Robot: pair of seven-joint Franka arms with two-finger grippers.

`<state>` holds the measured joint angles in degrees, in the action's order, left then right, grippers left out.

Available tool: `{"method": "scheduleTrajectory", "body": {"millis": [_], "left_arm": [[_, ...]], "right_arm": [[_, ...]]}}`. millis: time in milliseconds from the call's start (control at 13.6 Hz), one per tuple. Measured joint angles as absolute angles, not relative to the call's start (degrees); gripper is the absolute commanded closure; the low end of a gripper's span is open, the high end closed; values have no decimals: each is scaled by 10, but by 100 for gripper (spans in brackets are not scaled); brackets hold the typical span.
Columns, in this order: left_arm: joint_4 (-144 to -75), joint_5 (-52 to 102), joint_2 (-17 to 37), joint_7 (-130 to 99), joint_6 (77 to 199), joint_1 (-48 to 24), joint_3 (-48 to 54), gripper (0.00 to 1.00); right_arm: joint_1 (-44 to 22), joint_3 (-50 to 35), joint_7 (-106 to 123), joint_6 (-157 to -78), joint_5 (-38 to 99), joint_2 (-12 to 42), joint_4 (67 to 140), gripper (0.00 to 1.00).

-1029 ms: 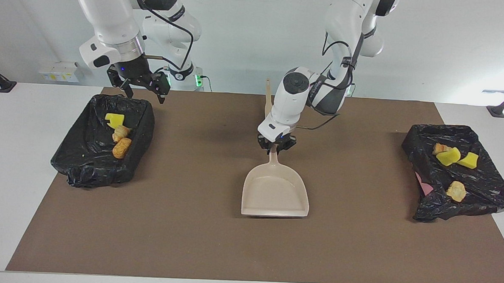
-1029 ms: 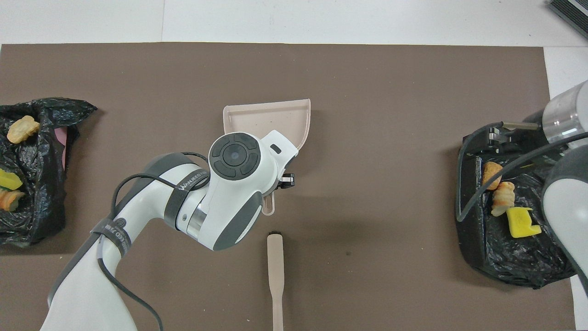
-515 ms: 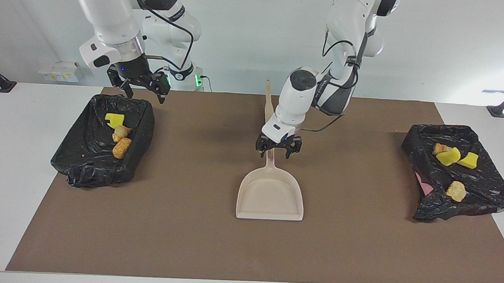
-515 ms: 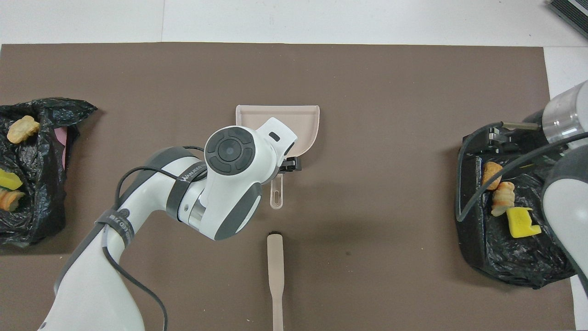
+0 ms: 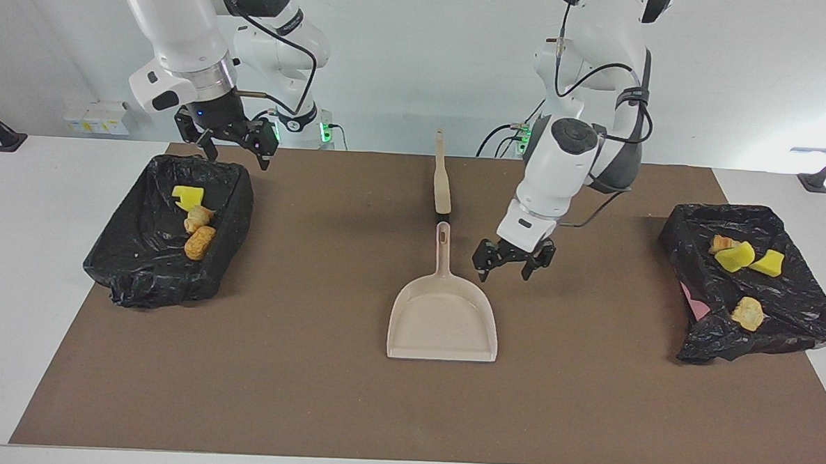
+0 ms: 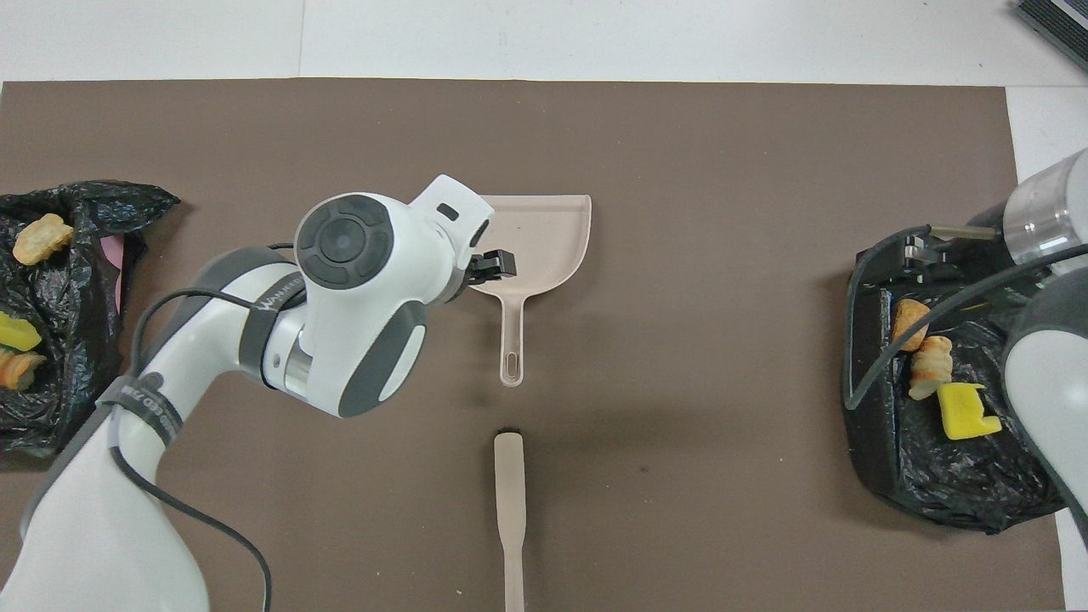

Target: Sweep and dump trash in bin

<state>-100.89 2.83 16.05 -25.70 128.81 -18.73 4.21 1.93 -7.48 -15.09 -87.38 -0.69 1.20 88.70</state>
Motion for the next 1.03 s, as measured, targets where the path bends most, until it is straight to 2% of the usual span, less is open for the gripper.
{"method": "scheduleTrajectory", "body": {"millis": [588, 1029], "left_arm": [[-957, 28, 122, -39, 1154, -47, 37, 0], [-943, 28, 64, 17, 1056, -3, 35, 0]], "right_arm": [[26, -75, -151, -874, -7, 12, 887, 0], [26, -75, -143, -874, -7, 12, 887, 0]]}}
